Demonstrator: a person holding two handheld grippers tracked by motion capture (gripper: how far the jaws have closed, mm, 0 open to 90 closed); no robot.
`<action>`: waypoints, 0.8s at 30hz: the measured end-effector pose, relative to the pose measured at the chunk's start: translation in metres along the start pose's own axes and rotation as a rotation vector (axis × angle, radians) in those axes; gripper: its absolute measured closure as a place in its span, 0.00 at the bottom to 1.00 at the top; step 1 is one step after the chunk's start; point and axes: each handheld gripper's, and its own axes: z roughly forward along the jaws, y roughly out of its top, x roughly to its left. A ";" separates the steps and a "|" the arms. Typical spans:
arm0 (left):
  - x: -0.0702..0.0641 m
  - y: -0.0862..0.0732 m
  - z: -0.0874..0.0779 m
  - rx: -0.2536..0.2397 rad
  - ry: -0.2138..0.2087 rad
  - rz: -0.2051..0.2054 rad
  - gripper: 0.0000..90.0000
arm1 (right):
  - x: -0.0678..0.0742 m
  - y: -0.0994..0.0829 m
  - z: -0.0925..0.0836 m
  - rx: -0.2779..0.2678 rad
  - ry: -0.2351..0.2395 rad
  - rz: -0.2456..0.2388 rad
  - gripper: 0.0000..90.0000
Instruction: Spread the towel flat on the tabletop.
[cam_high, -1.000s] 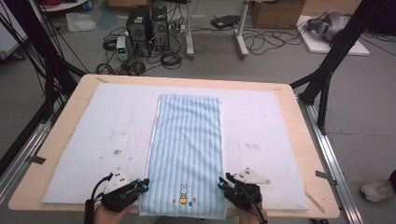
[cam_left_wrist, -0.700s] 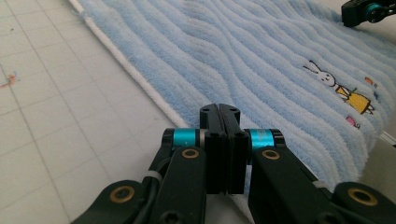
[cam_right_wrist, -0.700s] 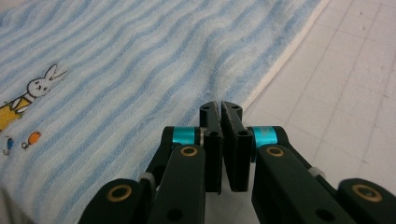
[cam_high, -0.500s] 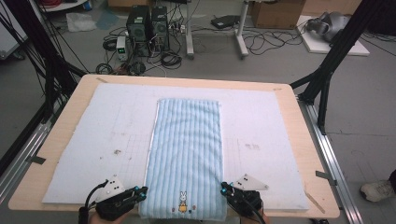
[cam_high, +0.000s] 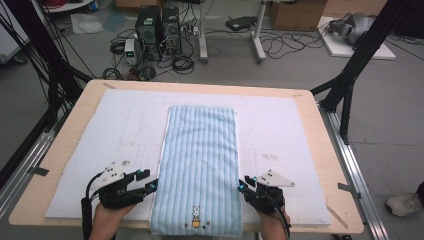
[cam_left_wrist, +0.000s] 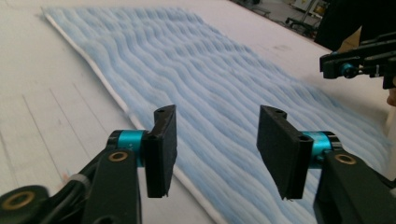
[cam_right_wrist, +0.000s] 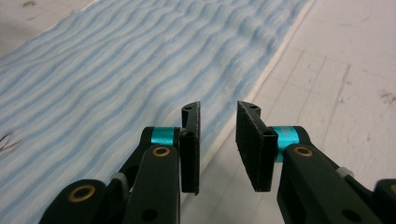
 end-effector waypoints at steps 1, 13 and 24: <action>0.005 0.004 0.003 -0.005 0.003 0.002 0.50 | -0.003 0.003 0.003 -0.003 0.001 0.000 0.77; 0.059 0.027 0.065 0.119 0.086 -0.085 0.64 | -0.034 0.029 0.052 0.062 -0.009 0.025 0.70; 0.060 0.030 0.101 0.285 0.197 0.004 0.87 | -0.035 0.035 0.071 0.132 -0.008 -0.014 0.94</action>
